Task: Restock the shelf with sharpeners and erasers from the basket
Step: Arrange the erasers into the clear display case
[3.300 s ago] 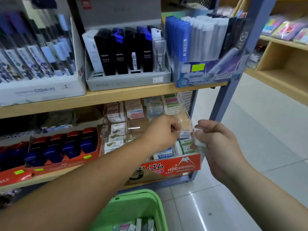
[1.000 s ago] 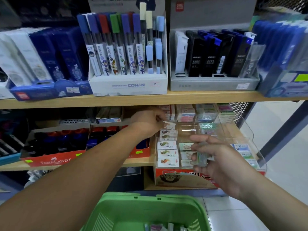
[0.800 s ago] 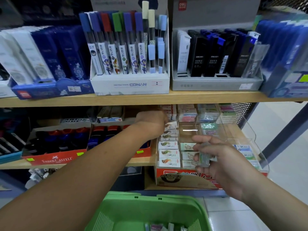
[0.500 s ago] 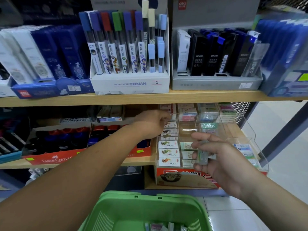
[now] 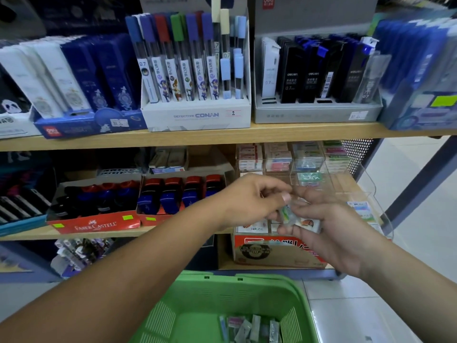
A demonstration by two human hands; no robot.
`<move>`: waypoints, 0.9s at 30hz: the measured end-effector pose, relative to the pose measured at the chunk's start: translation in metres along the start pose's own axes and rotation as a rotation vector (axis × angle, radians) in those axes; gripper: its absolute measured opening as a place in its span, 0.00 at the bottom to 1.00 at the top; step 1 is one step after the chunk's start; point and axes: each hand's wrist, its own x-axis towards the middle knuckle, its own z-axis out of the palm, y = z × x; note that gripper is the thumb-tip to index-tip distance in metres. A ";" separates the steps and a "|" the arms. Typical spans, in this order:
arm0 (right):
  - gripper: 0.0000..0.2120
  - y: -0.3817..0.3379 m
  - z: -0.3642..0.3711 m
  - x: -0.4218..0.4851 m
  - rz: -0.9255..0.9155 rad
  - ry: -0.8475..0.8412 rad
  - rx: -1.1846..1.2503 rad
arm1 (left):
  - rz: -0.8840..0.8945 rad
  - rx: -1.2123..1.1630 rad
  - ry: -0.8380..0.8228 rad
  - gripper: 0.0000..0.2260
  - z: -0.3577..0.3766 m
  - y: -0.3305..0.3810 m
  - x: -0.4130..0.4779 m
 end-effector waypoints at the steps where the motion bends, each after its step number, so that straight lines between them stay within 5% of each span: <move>1: 0.27 0.001 0.000 0.000 -0.007 0.009 -0.024 | 0.014 0.006 -0.004 0.11 -0.001 -0.002 -0.001; 9: 0.18 -0.005 -0.016 0.004 -0.050 0.348 -0.001 | -0.055 0.053 0.298 0.07 -0.007 -0.022 -0.001; 13: 0.20 -0.012 -0.024 -0.001 -0.034 0.395 -0.005 | -0.097 0.059 0.269 0.06 -0.001 -0.014 0.007; 20: 0.09 -0.025 -0.046 -0.012 -0.100 0.534 -0.224 | 0.034 0.328 0.287 0.03 0.019 0.017 0.064; 27: 0.10 -0.027 -0.071 -0.019 -0.081 0.458 0.037 | 0.023 0.573 0.230 0.06 0.038 0.014 0.121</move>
